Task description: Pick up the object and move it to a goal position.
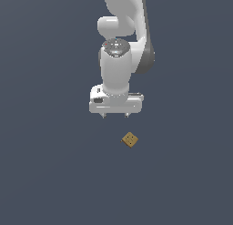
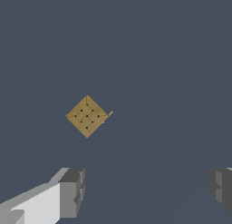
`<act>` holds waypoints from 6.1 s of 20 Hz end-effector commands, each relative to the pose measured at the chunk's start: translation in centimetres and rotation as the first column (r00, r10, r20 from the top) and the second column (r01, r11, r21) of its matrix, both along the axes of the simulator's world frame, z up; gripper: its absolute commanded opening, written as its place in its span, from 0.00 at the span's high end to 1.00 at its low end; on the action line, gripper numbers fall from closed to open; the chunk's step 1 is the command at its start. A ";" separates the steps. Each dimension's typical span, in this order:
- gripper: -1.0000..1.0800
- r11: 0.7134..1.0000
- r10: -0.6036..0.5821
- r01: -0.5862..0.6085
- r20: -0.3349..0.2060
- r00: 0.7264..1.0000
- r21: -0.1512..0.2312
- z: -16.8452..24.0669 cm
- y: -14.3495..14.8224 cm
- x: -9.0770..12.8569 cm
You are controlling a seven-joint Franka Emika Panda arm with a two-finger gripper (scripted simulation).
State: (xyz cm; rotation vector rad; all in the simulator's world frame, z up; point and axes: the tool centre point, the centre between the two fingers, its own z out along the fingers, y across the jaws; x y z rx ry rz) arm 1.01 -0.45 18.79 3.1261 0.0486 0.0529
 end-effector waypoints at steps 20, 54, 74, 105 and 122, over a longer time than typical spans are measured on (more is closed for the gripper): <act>0.04 1.000 -0.021 0.021 -0.012 1.000 -0.008 -1.6 -0.5 -0.2; 0.04 0.762 -0.646 0.647 -0.032 0.762 0.015 -11.3 6.2 3.4; 0.04 0.704 -0.709 0.710 -0.034 0.704 0.014 -14.4 7.1 3.6; 1.00 0.702 -0.711 0.712 -0.034 0.702 0.014 -16.9 4.8 2.8; 1.00 0.702 -0.711 0.712 -0.035 0.702 0.015 -10.9 -12.5 -2.7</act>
